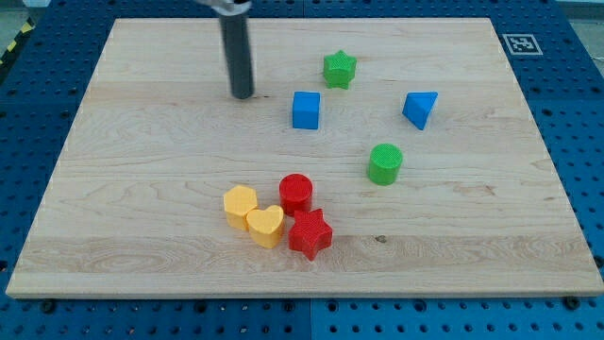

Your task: Push the red blocks slightly up

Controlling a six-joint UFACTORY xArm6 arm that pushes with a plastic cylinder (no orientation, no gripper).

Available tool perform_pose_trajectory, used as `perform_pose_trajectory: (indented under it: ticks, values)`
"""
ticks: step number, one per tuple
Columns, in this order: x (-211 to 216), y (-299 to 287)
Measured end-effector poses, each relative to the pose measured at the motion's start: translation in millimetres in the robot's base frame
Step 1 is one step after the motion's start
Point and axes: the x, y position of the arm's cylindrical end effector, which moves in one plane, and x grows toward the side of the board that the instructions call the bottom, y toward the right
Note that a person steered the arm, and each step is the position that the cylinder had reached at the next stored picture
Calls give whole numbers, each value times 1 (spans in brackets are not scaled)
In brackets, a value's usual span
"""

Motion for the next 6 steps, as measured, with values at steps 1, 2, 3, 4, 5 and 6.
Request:
perform_pose_trajectory:
  ticks: [1,2,3,4,5,6]
  values:
    - [50,-4]
    - [90,10]
    - [109,-1]
    - [133,-39]
    - [179,-52]
    - [232,-31]
